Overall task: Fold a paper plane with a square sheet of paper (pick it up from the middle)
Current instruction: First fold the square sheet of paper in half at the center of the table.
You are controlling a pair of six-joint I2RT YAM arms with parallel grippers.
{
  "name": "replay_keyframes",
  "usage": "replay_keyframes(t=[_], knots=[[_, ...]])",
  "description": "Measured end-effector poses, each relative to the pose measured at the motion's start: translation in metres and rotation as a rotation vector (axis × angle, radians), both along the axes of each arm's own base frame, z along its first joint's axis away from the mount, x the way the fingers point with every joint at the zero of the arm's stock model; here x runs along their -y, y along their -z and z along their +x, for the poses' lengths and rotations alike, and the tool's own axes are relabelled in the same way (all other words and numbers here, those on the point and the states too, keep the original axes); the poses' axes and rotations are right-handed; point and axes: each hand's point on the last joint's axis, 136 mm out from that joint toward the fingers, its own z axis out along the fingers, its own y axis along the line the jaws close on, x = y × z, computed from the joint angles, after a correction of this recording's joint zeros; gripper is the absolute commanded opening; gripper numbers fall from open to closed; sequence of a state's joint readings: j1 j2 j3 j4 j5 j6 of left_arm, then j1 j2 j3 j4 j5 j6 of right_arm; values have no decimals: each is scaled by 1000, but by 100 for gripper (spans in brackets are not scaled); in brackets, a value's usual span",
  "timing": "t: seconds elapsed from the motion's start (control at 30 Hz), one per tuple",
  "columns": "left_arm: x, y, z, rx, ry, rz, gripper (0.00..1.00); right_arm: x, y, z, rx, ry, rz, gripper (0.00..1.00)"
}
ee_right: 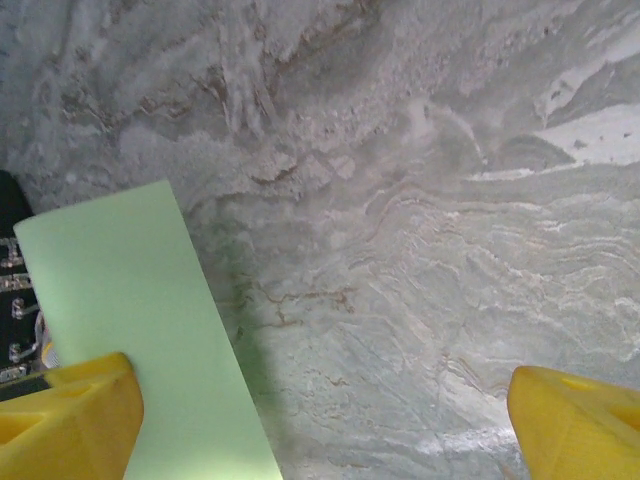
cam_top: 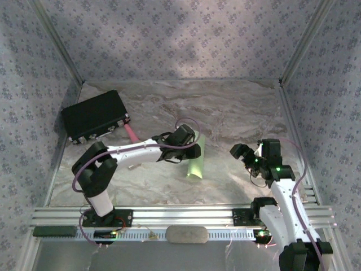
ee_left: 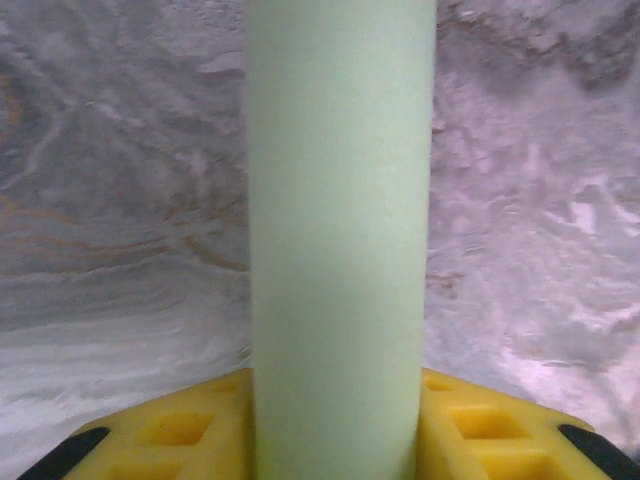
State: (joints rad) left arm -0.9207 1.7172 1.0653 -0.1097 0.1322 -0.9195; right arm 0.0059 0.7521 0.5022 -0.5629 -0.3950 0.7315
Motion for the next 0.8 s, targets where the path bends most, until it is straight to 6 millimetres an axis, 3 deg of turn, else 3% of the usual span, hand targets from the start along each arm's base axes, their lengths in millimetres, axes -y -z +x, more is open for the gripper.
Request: replay_keyframes(t=[0.2, 0.4, 0.67, 0.8], knots=[[16, -11, 3, -65, 29, -238, 39, 0, 1, -1, -10, -8, 10, 92], [32, -22, 3, -75, 58, -333, 39, 2, -22, 0, 105, -8, 7, 86], [25, 21, 1, -152, -9, -292, 40, -16, -33, 5, 167, -137, 74, 77], [22, 28, 4, -152, -35, -281, 40, -29, -34, 7, 161, -199, 134, 76]])
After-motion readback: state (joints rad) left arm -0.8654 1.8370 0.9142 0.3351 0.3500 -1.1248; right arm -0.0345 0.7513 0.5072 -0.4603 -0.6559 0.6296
